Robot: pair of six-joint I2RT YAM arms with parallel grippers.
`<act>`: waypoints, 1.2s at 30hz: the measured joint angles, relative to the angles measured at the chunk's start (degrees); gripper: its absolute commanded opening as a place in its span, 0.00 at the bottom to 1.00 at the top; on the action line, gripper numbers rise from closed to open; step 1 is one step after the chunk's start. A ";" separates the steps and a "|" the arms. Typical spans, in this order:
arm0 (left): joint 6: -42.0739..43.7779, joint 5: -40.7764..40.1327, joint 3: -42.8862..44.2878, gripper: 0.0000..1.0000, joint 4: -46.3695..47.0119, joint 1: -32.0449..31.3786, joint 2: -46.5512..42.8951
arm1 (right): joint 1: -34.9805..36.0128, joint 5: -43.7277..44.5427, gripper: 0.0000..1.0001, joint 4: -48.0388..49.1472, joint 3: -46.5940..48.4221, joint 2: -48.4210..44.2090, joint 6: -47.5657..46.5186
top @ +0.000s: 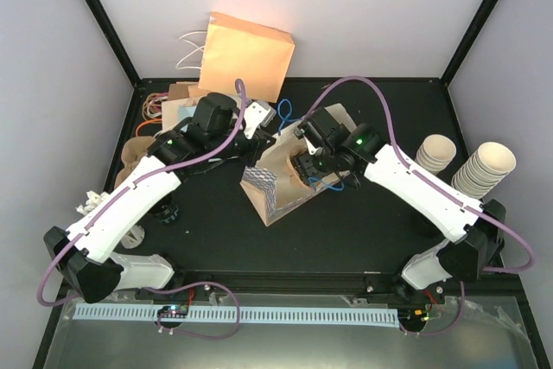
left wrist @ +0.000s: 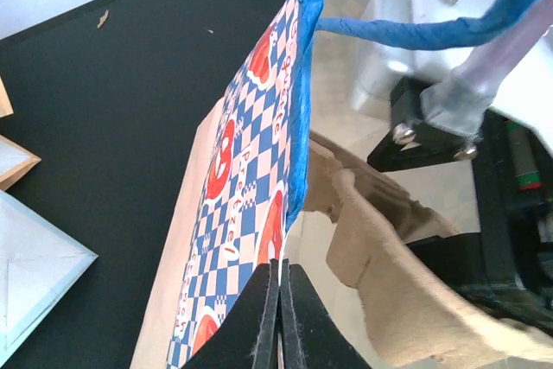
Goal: Pack the takeout coffee
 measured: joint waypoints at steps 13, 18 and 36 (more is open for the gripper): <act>0.04 0.02 -0.37 0.02 0.92 0.00 -0.17 | -0.28 -0.31 0.63 4.28 -4.66 4.39 -0.15; 0.04 0.02 -0.44 0.02 0.92 0.00 -0.35 | -0.46 -0.24 0.62 6.36 -5.62 5.95 -0.15; -2.32 0.04 -0.48 0.02 0.96 1.62 0.55 | -0.52 -0.96 0.61 21.29 -16.76 12.41 -0.15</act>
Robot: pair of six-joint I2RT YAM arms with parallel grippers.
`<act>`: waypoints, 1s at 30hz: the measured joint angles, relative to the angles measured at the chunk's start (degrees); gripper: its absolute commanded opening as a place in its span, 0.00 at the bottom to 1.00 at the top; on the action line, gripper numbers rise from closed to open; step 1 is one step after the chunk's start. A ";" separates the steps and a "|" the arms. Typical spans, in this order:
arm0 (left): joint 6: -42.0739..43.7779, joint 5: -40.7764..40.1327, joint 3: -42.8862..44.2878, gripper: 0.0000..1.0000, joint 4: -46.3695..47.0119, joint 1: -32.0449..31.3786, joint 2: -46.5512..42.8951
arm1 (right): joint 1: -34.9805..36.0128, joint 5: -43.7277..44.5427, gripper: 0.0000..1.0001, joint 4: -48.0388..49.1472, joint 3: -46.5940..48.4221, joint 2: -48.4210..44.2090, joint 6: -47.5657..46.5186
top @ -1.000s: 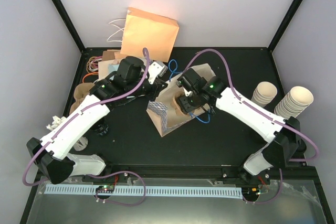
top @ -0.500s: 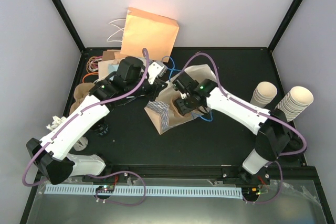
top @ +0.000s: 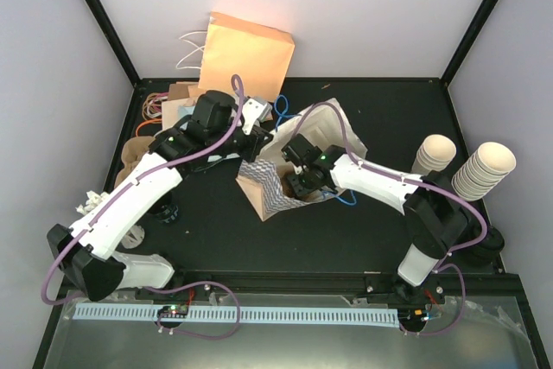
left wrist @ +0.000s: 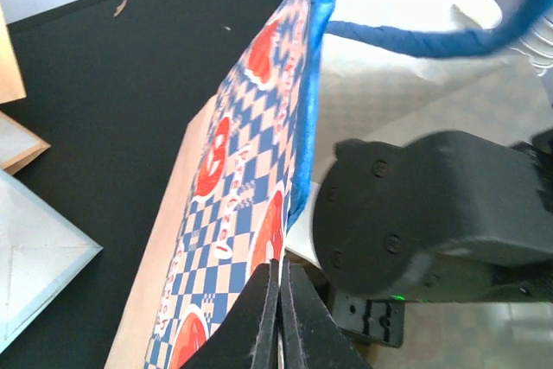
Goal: Pack the takeout coffee
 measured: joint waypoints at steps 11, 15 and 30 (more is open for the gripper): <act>-0.76 0.90 0.00 0.02 0.31 4.15 2.64 | 1.73 0.92 0.77 4.35 -1.14 1.90 -2.54; -0.81 1.77 0.31 0.02 0.11 4.85 3.23 | 2.36 1.46 0.86 4.85 -1.14 1.05 -2.71; -0.66 4.55 1.22 0.03 -1.40 5.22 3.74 | 2.36 2.84 0.92 -2.36 6.16 -3.76 -2.49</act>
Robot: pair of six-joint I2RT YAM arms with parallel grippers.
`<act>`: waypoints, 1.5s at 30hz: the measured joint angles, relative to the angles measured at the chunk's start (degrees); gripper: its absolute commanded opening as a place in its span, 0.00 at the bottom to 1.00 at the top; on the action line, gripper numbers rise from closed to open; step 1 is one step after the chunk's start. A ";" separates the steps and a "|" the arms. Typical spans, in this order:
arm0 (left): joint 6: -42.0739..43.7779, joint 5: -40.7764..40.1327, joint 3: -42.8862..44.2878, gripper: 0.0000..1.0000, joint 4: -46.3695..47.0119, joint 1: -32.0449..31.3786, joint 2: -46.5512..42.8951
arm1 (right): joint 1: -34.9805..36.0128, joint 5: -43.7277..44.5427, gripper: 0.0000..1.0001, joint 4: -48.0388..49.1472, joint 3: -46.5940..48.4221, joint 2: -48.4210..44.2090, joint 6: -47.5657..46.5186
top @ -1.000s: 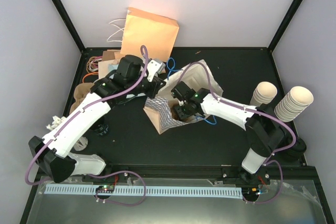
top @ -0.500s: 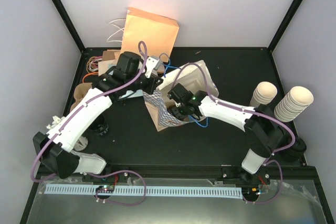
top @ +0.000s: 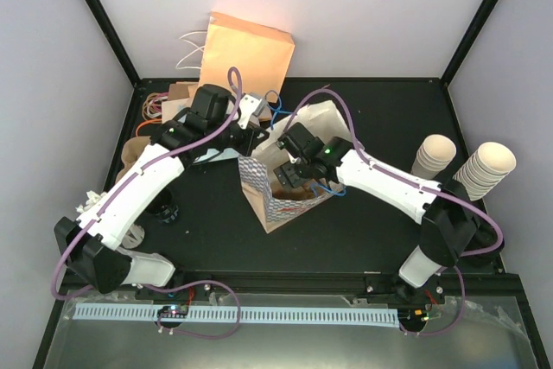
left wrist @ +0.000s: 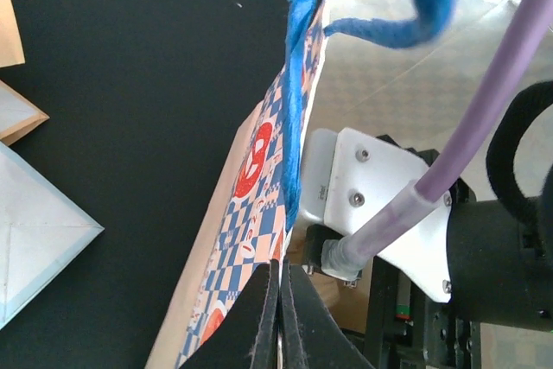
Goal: Pack the takeout coffee
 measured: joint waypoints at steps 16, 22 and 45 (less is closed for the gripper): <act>0.83 1.73 0.07 0.02 -1.33 0.00 0.00 | -0.02 1.42 1.00 -5.95 5.79 -7.58 -0.50; 1.97 2.73 0.07 0.02 -1.31 0.00 -0.07 | -0.02 1.29 1.00 -6.21 9.35 -13.25 -1.31; 15.30 -7.21 0.52 0.03 -0.57 -8.90 -7.41 | -0.55 2.21 0.95 -11.69 4.79 -28.89 -2.34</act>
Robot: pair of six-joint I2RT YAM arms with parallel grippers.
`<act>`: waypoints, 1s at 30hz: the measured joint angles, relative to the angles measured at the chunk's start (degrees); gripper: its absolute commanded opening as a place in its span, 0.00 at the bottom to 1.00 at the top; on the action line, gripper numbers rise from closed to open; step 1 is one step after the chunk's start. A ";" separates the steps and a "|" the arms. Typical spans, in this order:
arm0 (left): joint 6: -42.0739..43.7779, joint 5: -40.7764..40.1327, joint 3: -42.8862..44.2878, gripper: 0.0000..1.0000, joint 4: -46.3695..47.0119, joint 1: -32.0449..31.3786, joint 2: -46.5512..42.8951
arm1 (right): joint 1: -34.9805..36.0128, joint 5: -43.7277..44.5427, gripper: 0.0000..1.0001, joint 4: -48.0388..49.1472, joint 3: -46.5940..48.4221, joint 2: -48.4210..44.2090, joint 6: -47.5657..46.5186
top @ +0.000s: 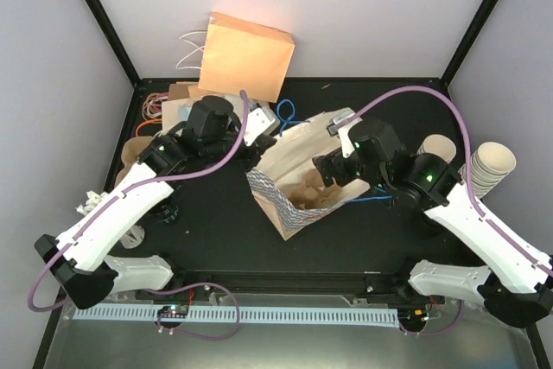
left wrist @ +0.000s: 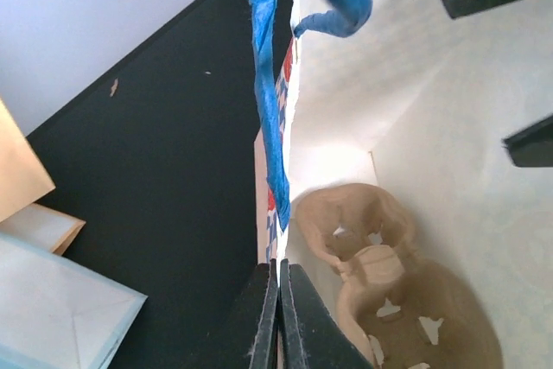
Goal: Pack the takeout coffee
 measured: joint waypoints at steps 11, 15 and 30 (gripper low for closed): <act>2.05 0.17 0.70 0.03 -0.94 -3.26 3.34 | 0.00 13.09 0.94 19.39 -7.52 -5.53 0.09; 1.97 0.31 0.70 0.03 -1.44 -3.26 3.52 | 0.00 19.34 0.91 30.75 -12.13 -8.87 -1.49; 2.05 -1.44 0.74 0.03 -2.40 -3.23 3.52 | 0.00 20.76 0.99 46.86 -1.14 -3.85 -11.41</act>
